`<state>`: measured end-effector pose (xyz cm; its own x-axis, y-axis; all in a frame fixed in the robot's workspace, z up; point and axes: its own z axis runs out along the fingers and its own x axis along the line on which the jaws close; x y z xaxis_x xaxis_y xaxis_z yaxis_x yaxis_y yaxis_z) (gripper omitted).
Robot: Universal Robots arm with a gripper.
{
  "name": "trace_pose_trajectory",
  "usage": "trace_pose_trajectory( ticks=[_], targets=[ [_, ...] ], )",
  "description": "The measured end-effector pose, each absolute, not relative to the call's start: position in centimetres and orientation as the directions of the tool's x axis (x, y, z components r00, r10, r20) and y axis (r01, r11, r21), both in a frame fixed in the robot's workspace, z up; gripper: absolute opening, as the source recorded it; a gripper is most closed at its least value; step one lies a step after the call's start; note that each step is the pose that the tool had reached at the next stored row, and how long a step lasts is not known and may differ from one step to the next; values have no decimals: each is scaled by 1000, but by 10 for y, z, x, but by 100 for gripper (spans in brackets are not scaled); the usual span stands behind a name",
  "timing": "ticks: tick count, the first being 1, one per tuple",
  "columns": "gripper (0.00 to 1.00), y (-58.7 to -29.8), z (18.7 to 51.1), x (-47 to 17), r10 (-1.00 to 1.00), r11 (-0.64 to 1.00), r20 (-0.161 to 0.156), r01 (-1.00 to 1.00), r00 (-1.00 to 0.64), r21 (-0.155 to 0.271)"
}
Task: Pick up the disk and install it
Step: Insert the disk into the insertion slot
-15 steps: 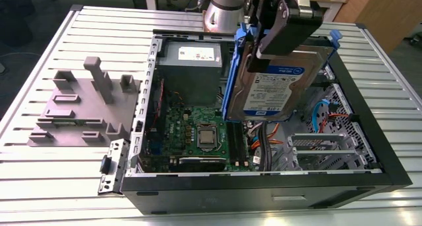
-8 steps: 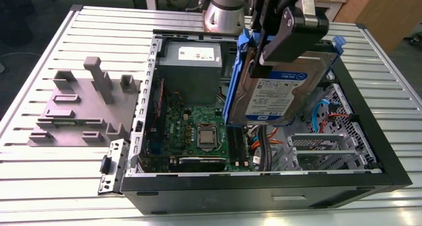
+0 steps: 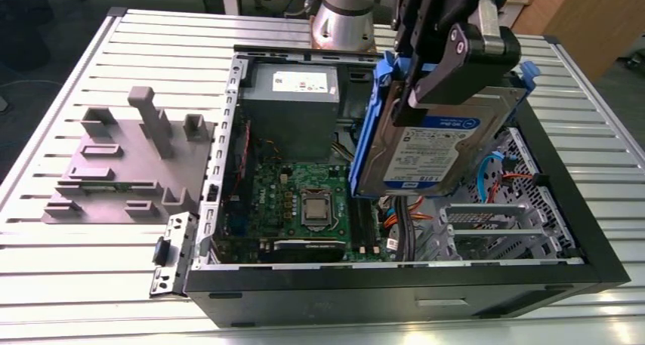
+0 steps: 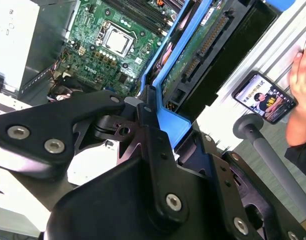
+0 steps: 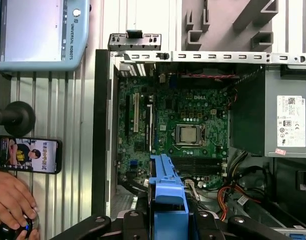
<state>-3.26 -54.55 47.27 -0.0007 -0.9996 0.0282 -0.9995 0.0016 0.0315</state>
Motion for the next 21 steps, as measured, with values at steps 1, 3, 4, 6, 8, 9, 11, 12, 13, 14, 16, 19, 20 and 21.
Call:
trace_pose_trajectory(
  ticks=[1,3,4,6,8,9,11,12,13,14,16,19,20,21],
  targets=[
    [36,-546,472,-32,-1000,1,28,-1000,-1,31],
    [36,-546,472,-32,-1000,1,28,-1000,0,30],
    [36,-546,472,-31,-1000,1,28,-1000,0,30],
    [36,-546,472,-30,-1000,1,28,-1000,0,30],
    [36,-546,471,-30,-1000,1,28,-1000,-1,30],
    [36,-546,471,-30,-1000,1,28,-1000,-1,30],
    [36,-546,471,-30,-1000,1,28,-1000,0,30],
    [36,-546,471,-29,-1000,1,28,-1000,0,30],
    [36,-546,471,-29,-1000,1,28,-1000,0,30],
    [36,-546,471,-29,-1000,1,28,-1000,0,30],
    [36,-546,471,-28,-1000,1,28,-1000,0,29],
    [36,-546,471,-28,-1000,1,28,-1000,-1,26],
    [36,-546,471,-28,-1000,1,28,-1000,-1,24],
    [36,-546,471,-28,-1000,1,28,-1000,-1,23]
  ],
)
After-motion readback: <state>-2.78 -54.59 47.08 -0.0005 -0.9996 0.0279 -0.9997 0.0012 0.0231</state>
